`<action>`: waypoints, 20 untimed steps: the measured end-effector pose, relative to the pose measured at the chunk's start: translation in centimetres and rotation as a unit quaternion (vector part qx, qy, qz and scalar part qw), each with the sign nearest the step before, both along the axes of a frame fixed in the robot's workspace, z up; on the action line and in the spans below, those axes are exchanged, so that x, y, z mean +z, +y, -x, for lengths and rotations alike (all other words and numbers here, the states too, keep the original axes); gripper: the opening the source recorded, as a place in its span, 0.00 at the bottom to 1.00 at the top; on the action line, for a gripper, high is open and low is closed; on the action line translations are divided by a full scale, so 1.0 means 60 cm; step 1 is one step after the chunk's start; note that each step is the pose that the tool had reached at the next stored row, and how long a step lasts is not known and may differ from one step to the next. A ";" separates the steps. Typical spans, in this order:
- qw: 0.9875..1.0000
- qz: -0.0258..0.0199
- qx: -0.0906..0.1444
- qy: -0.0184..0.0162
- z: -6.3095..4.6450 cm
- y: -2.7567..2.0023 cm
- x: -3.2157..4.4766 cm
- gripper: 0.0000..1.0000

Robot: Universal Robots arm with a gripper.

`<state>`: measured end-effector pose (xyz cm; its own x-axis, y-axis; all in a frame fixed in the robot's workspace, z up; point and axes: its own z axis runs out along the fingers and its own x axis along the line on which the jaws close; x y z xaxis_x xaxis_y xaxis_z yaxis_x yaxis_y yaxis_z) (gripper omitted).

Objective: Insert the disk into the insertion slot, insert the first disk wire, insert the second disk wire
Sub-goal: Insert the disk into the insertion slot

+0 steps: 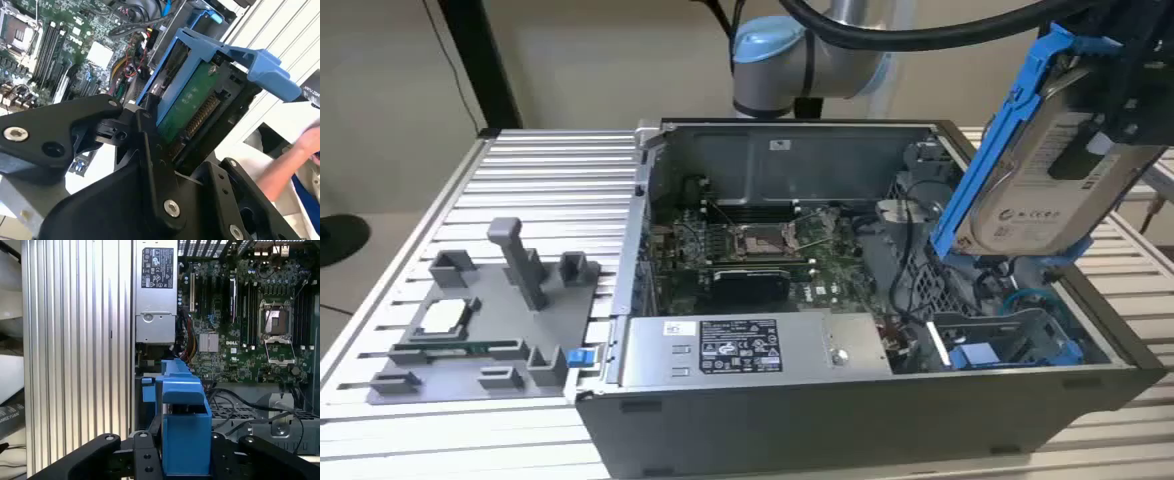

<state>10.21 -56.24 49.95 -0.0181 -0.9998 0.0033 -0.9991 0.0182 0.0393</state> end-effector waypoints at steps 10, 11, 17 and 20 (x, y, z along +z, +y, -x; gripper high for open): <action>1.000 0.000 0.000 0.000 0.000 0.0000 0.001 1.00; 1.000 0.000 0.000 0.000 0.000 0.0000 0.001 1.00; 1.000 0.000 0.000 -0.001 -0.006 -0.0006 -0.006 1.00; 1.000 0.000 0.000 -0.001 -0.012 -0.0007 -0.012 1.00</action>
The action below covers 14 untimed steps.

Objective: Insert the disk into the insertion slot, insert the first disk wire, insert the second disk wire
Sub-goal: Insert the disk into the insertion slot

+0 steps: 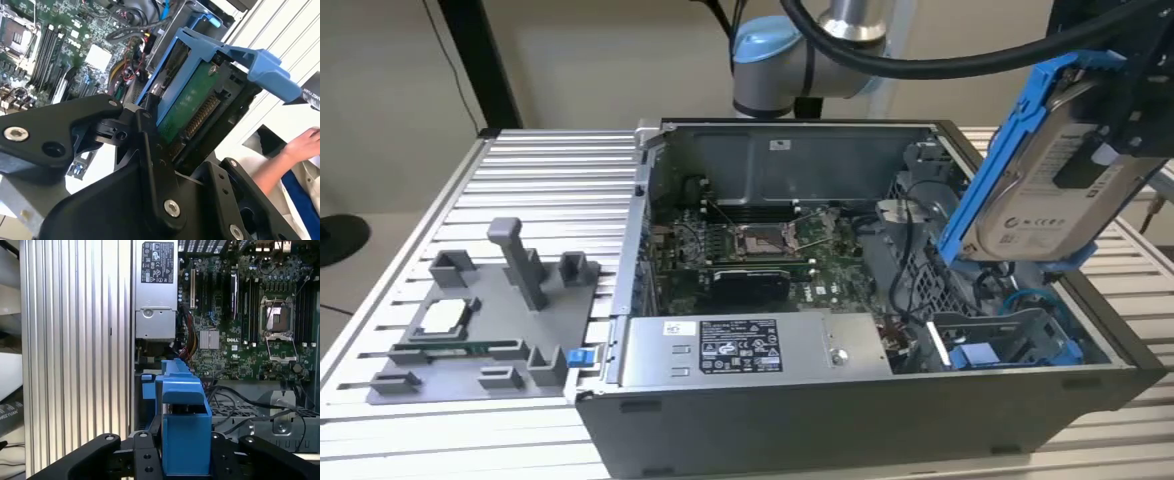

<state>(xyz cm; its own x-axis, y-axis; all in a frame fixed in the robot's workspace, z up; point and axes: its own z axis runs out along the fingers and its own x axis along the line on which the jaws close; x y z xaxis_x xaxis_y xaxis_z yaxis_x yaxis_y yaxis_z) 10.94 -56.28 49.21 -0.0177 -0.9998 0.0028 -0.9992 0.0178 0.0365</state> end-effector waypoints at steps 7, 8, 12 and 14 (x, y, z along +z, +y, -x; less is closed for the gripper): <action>1.000 0.000 0.000 -0.002 -0.011 -0.0009 -0.012 1.00; 1.000 0.000 0.000 -0.002 -0.011 -0.0009 -0.013 1.00; 1.000 0.000 0.002 -0.003 -0.015 -0.0010 -0.018 1.00; 1.000 0.000 0.004 -0.003 -0.017 -0.0010 -0.022 1.00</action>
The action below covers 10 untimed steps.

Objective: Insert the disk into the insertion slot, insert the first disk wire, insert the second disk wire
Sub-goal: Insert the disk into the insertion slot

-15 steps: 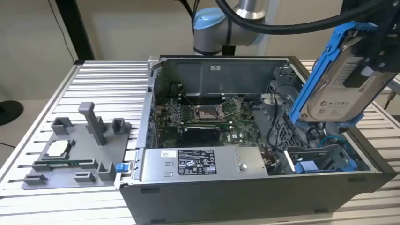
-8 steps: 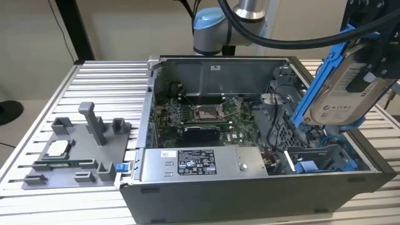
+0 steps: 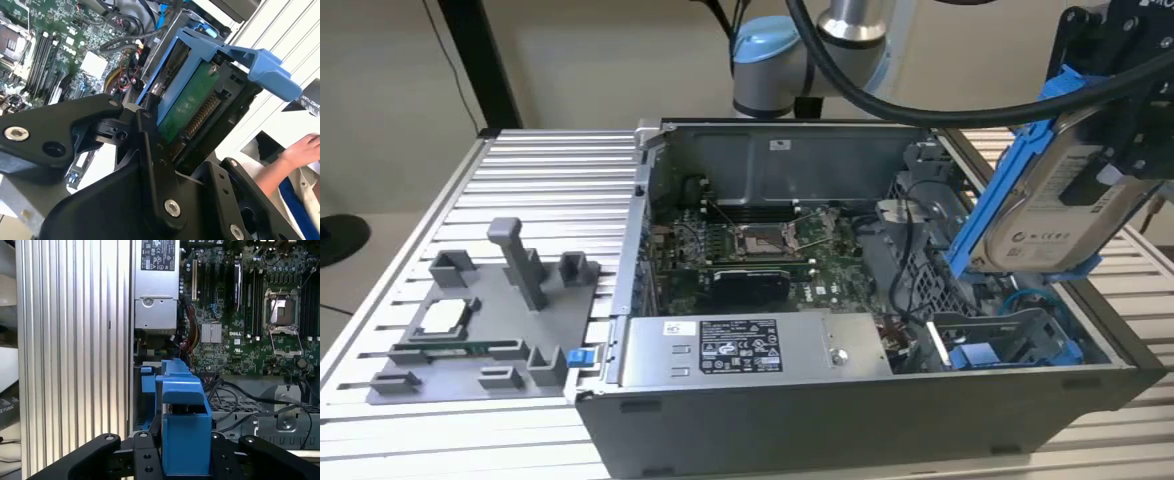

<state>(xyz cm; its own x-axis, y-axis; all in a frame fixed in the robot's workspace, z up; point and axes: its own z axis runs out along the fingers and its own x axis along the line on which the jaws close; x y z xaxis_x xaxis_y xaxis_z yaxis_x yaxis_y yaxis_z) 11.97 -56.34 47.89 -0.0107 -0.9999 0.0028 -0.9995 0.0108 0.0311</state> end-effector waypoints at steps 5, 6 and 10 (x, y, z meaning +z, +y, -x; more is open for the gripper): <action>1.000 0.000 0.005 0.000 -0.006 -0.0003 -0.008 1.00; 1.000 0.000 0.006 -0.001 -0.007 -0.0004 -0.009 1.00; 1.000 0.000 0.008 -0.002 -0.014 -0.0015 -0.017 1.00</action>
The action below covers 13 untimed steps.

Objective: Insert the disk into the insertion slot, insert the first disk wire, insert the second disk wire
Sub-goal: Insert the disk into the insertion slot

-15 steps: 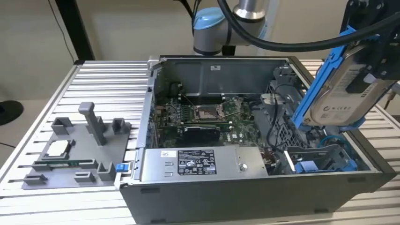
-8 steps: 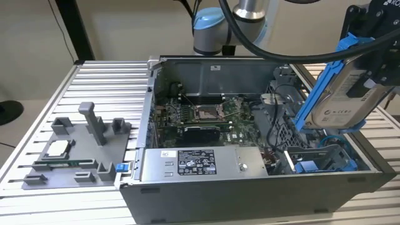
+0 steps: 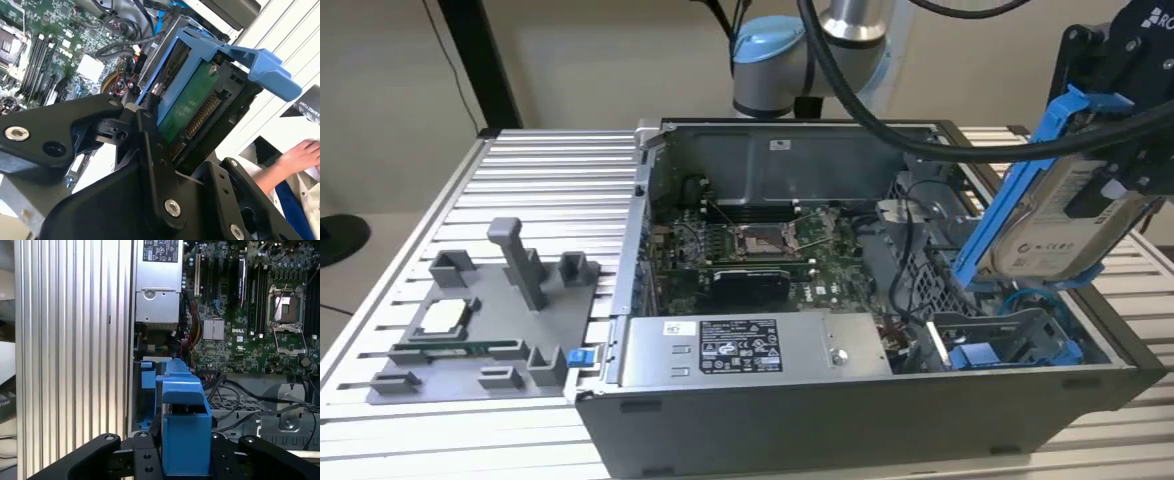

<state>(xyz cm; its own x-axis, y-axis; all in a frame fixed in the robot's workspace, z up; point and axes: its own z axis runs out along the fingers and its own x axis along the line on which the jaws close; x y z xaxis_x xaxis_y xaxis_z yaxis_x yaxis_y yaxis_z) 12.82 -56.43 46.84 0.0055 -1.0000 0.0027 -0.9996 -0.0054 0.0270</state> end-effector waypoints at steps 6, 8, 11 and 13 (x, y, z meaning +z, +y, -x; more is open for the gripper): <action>1.000 0.000 0.000 0.000 -0.016 -0.0003 -0.018 1.00; 1.000 0.000 0.000 0.000 -0.017 -0.0030 -0.024 1.00; 1.000 0.000 0.000 0.000 -0.017 -0.0127 -0.033 1.00; 1.000 0.000 0.000 -0.001 -0.013 -0.0169 -0.037 1.00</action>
<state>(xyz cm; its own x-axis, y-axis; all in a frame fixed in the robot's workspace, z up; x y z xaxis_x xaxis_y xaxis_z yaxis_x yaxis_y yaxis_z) 13.61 -57.44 44.65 0.0063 -1.0000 0.0021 -0.9997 -0.0062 0.0248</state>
